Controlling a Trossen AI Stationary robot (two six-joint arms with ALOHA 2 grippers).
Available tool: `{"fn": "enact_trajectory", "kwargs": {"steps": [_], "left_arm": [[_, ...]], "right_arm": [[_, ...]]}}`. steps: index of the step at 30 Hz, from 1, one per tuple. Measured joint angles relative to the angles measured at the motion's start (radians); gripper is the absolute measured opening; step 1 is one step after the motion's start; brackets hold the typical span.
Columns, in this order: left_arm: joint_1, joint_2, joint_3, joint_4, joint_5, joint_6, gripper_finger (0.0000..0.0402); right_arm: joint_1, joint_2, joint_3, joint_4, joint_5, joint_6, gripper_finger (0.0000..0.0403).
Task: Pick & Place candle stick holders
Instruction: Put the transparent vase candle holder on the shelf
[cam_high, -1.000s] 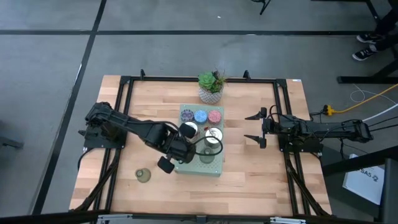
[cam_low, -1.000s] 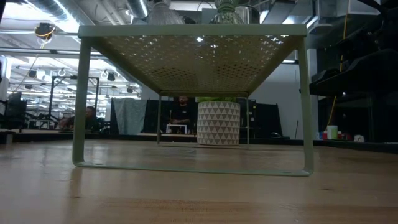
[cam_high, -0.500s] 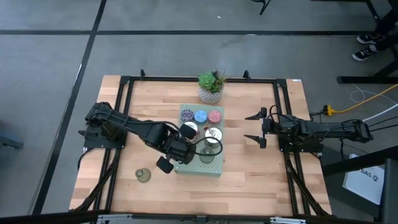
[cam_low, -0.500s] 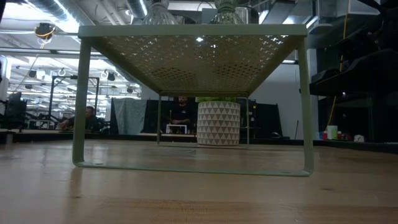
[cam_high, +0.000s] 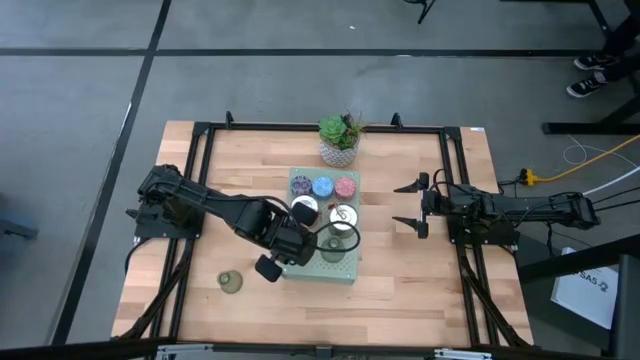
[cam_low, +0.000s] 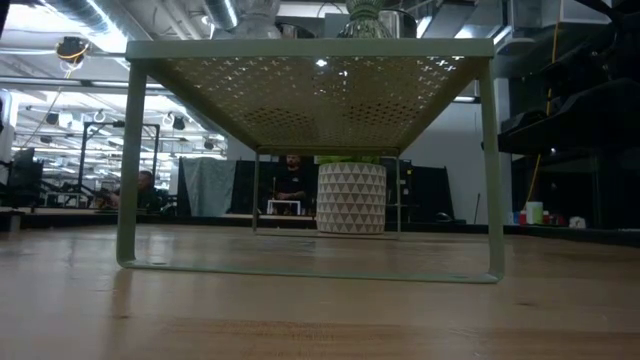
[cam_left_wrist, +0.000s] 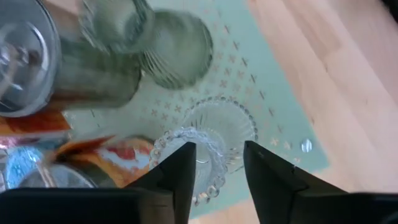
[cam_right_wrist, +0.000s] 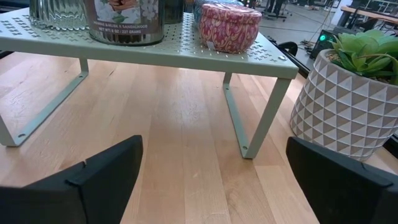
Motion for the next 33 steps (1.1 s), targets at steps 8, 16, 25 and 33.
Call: {"fn": "enact_trajectory", "kwargs": {"steps": [8, 16, 25, 33], "left_arm": [[0.000, -0.002, 0.000, 0.084, -0.004, -0.020, 0.0164], [-0.004, -0.050, 0.001, 0.102, -0.006, -0.063, 0.0159], [-0.049, -0.143, -0.041, 0.121, -0.016, -0.204, 0.0128], [-0.121, -0.279, -0.401, 0.354, -0.125, -0.386, 0.0096]], "right_arm": [[0.000, 0.000, 0.000, 0.000, 0.000, 0.000, 0.0399], [0.000, 0.000, 0.000, 0.000, 0.000, 0.000, 0.0399], [0.000, 0.000, 0.000, 0.000, 0.000, 0.000, 0.0399], [0.000, 0.000, 0.000, 0.000, 0.000, 0.000, 0.0399]]}}
